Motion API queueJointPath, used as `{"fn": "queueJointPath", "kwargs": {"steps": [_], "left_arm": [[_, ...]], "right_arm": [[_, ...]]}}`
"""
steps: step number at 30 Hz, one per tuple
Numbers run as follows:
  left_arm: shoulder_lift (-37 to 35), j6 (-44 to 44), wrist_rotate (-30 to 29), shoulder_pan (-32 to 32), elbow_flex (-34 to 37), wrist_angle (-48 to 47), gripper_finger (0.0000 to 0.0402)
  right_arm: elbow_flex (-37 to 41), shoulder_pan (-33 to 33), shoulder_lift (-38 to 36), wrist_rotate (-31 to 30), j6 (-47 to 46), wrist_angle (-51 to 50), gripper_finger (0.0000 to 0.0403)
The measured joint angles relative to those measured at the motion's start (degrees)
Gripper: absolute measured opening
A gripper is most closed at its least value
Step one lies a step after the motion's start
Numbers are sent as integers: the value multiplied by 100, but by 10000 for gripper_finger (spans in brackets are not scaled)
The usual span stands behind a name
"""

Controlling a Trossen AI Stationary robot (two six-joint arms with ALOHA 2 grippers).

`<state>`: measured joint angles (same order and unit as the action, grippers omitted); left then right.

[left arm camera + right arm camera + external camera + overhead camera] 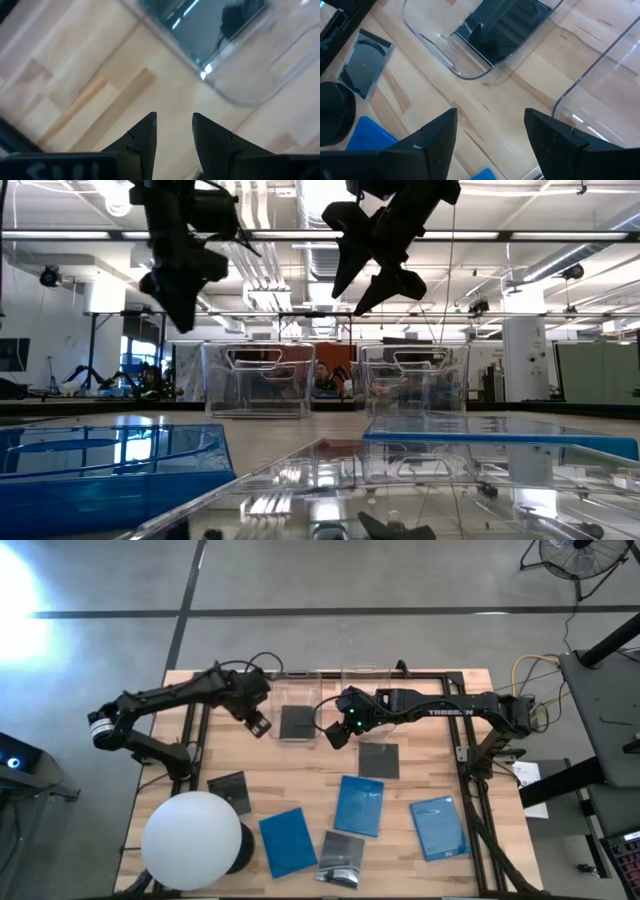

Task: Pick & place jewel cases by type
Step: Stack the black CD case into the left transparent bin

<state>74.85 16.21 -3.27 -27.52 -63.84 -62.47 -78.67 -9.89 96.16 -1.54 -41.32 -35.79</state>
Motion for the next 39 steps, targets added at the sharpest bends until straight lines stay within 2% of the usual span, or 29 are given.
{"fn": "queueJointPath", "kwargs": {"steps": [5,21,24,30,33,39], "left_arm": [[-7,-267,2,138,112,-198,106],[-11,-248,17,273,118,-2,106],[-11,-442,206,286,126,-233,106],[-11,-837,977,311,390,-699,106],[-11,-897,1275,309,700,-715,106],[44,-810,1513,326,1541,-683,106]], "right_arm": [[0,0,0,0,12,-4,226],[0,0,0,0,46,0,226],[0,0,0,24,72,0,226],[0,0,0,140,105,2,226],[5,0,0,142,105,8,226],[36,0,4,151,99,9,226]]}}
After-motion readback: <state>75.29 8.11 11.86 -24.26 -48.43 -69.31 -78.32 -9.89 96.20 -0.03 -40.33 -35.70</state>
